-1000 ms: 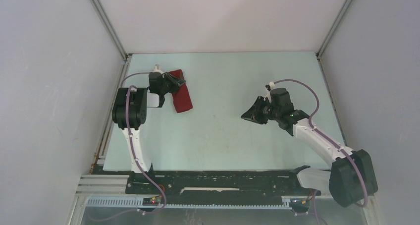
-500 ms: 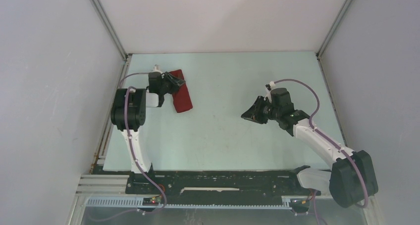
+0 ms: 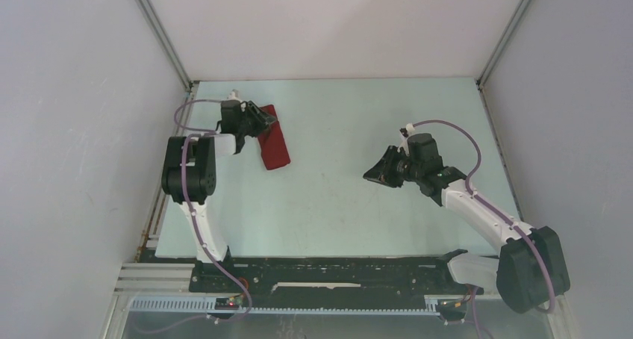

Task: Fold the napkin into a case and place the utensils inside
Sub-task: Insert the fork into the folded napkin.

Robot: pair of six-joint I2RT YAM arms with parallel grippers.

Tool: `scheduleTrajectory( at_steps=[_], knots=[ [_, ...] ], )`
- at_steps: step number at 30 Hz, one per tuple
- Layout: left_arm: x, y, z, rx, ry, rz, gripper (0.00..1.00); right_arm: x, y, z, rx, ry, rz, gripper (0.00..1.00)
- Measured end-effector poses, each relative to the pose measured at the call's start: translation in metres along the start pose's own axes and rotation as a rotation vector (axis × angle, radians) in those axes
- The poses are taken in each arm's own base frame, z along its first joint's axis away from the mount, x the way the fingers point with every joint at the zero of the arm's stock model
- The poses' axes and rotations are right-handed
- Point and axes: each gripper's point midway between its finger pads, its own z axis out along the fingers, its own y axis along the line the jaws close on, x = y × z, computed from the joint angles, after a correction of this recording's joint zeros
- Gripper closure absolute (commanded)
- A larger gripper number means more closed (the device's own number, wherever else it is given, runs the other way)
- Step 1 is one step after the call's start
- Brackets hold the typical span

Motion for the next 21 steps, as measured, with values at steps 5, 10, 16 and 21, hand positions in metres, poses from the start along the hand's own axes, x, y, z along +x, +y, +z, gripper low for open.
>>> scheduleTrajectory(
  at_steps=[5,10,16,21],
  knots=[
    [-0.009,-0.007,0.002,0.002,0.0,0.018,0.52,0.001,0.001,0.0,-0.003,0.002,-0.003,0.73],
    [-0.013,-0.006,0.002,-0.039,0.025,0.052,0.47,0.0,0.002,0.0,-0.006,0.0,-0.005,0.73],
    [-0.013,0.004,-0.001,-0.113,0.058,0.09,0.46,0.0,0.002,0.0,-0.008,0.0,-0.005,0.73],
    [-0.013,0.016,-0.007,-0.178,0.068,0.136,0.51,0.0,0.002,0.0,-0.007,0.0,-0.003,0.74]
  ],
)
